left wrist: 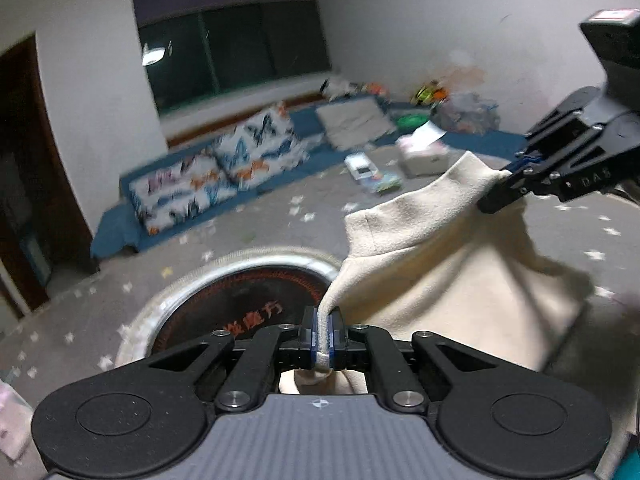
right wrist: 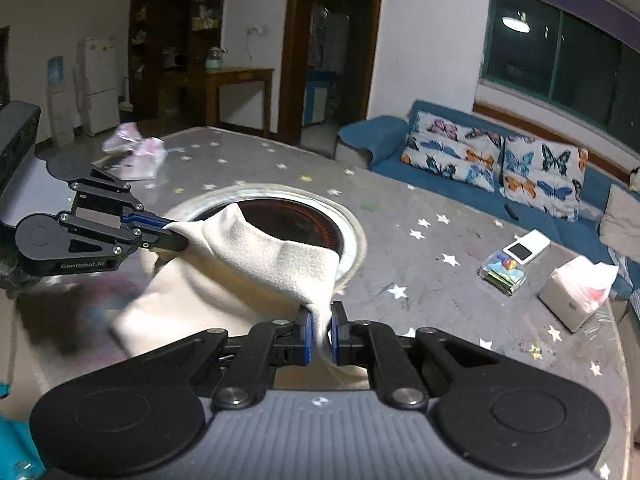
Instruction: Fold clothes
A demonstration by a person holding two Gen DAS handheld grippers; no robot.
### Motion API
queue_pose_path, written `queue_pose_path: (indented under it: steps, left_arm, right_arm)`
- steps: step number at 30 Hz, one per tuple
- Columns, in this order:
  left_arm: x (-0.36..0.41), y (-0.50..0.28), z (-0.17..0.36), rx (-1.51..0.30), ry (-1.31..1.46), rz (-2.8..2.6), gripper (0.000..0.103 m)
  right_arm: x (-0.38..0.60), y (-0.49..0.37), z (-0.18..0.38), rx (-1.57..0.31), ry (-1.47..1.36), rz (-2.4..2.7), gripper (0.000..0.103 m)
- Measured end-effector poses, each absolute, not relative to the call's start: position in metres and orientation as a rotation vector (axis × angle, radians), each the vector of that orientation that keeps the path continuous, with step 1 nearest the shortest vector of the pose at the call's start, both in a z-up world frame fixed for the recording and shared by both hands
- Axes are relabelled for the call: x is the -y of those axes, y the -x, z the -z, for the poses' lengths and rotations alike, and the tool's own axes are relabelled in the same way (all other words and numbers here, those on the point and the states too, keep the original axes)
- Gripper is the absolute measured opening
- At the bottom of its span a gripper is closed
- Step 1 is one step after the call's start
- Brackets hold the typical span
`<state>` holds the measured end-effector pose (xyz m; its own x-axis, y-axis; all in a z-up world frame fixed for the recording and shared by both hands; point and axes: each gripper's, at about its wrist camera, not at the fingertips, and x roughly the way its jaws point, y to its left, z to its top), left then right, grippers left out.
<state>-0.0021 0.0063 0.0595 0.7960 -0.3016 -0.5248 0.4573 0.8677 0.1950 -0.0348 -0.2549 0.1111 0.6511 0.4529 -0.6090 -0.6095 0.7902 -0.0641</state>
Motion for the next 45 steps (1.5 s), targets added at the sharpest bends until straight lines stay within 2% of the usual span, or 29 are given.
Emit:
queue_pose_path:
  steps: [4, 8, 11, 12, 19, 26, 38, 40, 41, 45]
  left_arm:
    - [-0.003, -0.037, -0.034, -0.603, -0.284, 0.365, 0.007]
    - [-0.002, -0.055, -0.015, -0.633, -0.277, 0.314, 0.013]
    - [-0.002, -0.061, -0.01, -0.648, -0.265, 0.279, 0.026]
    - [-0.003, -0.063, -0.01, -0.652, -0.258, 0.266, 0.027]
    - [-0.015, -0.058, -0.021, -0.631, -0.217, 0.202, 0.027]
    - [0.005, -0.028, -0.037, -0.596, -0.194, 0.294, 0.026]
    - [0.036, -0.003, -0.024, -0.626, -0.202, 0.385, 0.026]
    - [0.035, -0.002, -0.024, -0.625, -0.201, 0.386, 0.026]
    - [0.035, -0.002, -0.023, -0.626, -0.201, 0.386, 0.026]
    - [0.036, 0.0, -0.022, -0.622, -0.218, 0.388, 0.026]
  right_arm:
    - [0.246, -0.001, -0.079, -0.68, 0.246, -0.575, 0.008]
    - [0.243, -0.022, -0.05, -0.722, 0.188, -0.513, 0.012]
    - [0.247, -0.029, -0.039, -0.725, 0.136, -0.472, 0.018]
    - [0.251, -0.028, -0.039, -0.72, 0.125, -0.461, 0.022]
    - [0.286, 0.003, -0.056, -0.676, 0.111, -0.4, 0.025]
    - [0.312, 0.029, -0.05, -0.722, 0.09, -0.353, 0.024]
    - [0.305, 0.007, -0.032, -0.742, 0.003, -0.374, 0.018]
    - [0.305, 0.006, -0.029, -0.742, -0.025, -0.378, 0.012]
    - [0.304, 0.008, -0.03, -0.735, -0.015, -0.38, 0.006]
    - [0.299, 0.018, -0.05, -0.653, 0.088, -0.343, 0.003]
